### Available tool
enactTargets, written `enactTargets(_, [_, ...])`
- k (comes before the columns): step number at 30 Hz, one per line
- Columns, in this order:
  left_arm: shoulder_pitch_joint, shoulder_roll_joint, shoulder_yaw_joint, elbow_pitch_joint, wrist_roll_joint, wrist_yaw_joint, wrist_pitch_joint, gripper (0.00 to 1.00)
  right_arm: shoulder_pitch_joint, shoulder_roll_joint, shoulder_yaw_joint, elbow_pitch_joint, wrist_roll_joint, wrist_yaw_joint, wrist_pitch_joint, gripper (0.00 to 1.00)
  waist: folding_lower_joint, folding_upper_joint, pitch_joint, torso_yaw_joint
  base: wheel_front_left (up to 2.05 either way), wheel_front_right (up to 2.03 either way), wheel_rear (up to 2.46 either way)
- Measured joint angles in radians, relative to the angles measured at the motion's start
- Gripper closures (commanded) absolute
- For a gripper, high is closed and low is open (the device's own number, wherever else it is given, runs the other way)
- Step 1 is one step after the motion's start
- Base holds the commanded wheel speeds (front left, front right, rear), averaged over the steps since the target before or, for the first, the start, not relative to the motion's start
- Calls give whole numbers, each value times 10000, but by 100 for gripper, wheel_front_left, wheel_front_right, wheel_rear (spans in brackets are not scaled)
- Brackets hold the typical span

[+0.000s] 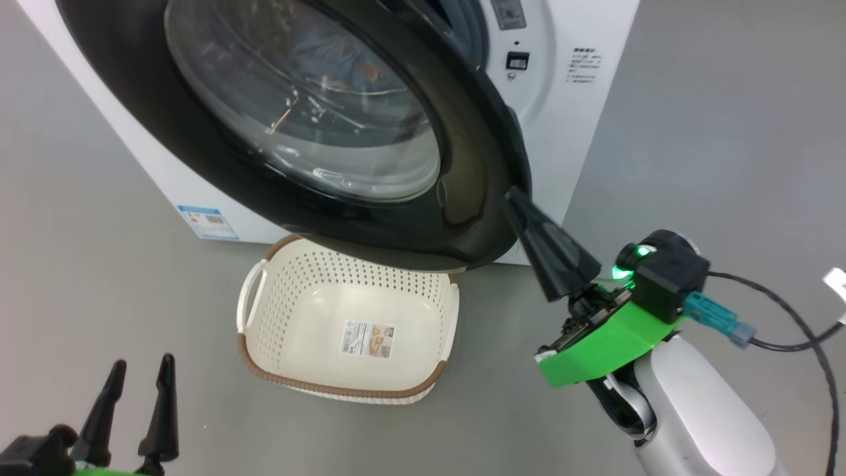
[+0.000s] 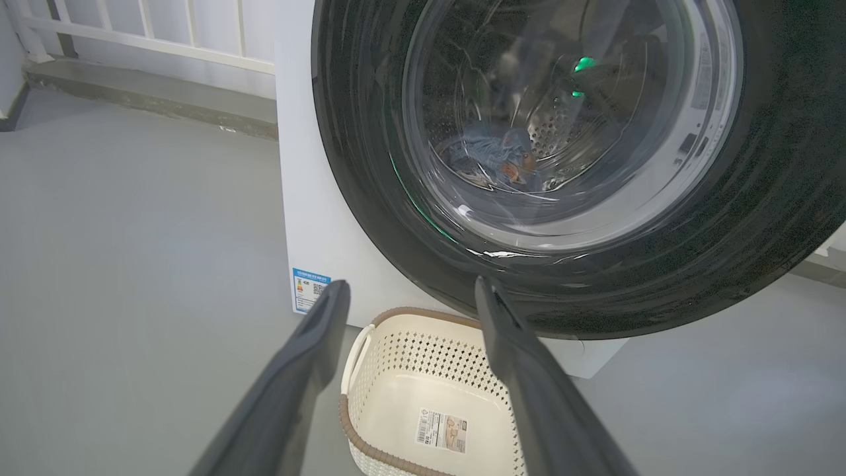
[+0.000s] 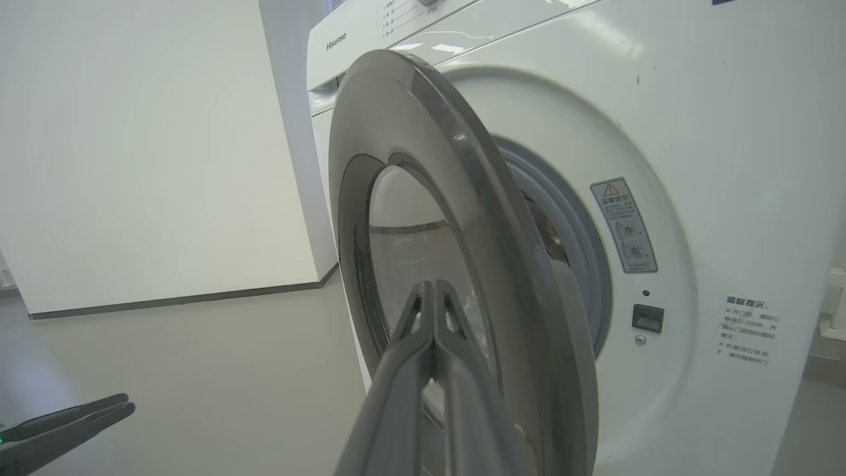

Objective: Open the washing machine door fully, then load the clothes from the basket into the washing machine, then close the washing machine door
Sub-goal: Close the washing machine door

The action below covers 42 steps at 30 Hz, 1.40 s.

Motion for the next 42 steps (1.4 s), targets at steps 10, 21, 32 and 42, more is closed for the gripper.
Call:
enactTargets(10, [-612, -40, -188, -4, -153, 0, 0, 0, -382, -77, 543, 1275, 238, 0, 0, 100, 0, 0, 653, 413, 0, 0, 0])
enactTargets(21, [-1111, -46, -247, 6, -253, 0, 0, 0, -1011, -130, 284, 2013, 270, 0, 0, 100, 0, 1, 1473, 706, 0, 0, 0])
enactTargets(32, [-1342, -48, -267, -21, -328, 0, 0, 0, -1467, -119, -357, 2259, 188, 2, 0, 100, 1, 0, 1925, 898, 0, 0, 0])
enactTargets(42, [-1620, -54, -247, -107, -328, 0, 0, 0, -2070, -52, -1160, 2401, 17, 4, 0, 100, 0, 0, 2228, 950, 0, 0, 0])
